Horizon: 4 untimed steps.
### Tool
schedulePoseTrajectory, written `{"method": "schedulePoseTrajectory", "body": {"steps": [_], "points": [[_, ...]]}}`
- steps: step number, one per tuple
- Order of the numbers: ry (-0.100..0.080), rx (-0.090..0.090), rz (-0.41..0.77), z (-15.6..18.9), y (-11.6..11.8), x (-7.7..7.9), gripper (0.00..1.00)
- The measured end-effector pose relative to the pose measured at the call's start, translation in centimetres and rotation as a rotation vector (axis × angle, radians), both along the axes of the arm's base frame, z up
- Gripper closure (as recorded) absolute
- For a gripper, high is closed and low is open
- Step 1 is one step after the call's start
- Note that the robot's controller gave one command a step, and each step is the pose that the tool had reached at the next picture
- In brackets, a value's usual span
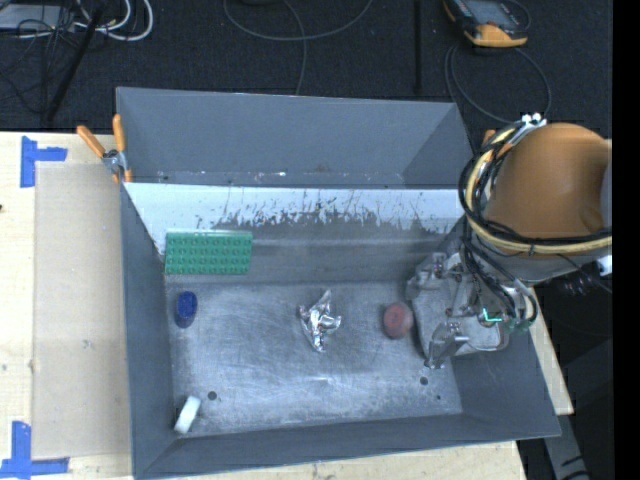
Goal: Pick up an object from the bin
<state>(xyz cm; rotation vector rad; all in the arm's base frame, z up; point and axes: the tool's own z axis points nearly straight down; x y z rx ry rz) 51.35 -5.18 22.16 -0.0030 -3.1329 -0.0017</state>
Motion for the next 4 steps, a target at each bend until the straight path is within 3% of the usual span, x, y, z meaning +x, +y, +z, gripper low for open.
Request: {"method": "schedulePoseTrajectory", "body": {"steps": [1, 2, 3, 4], "points": [[-0.003, 0.002, 0.194, -8.5, 4.5, 5.2, 0.00], [-0.010, -0.001, -0.216, -14.8, 7.5, 6.9, 0.00], [-0.006, 0.000, -0.212, -14.6, 7.7, 6.9, 1.00], [-0.019, -0.001, -0.118, 4.4, 8.3, 8.0, 1.00]]}}
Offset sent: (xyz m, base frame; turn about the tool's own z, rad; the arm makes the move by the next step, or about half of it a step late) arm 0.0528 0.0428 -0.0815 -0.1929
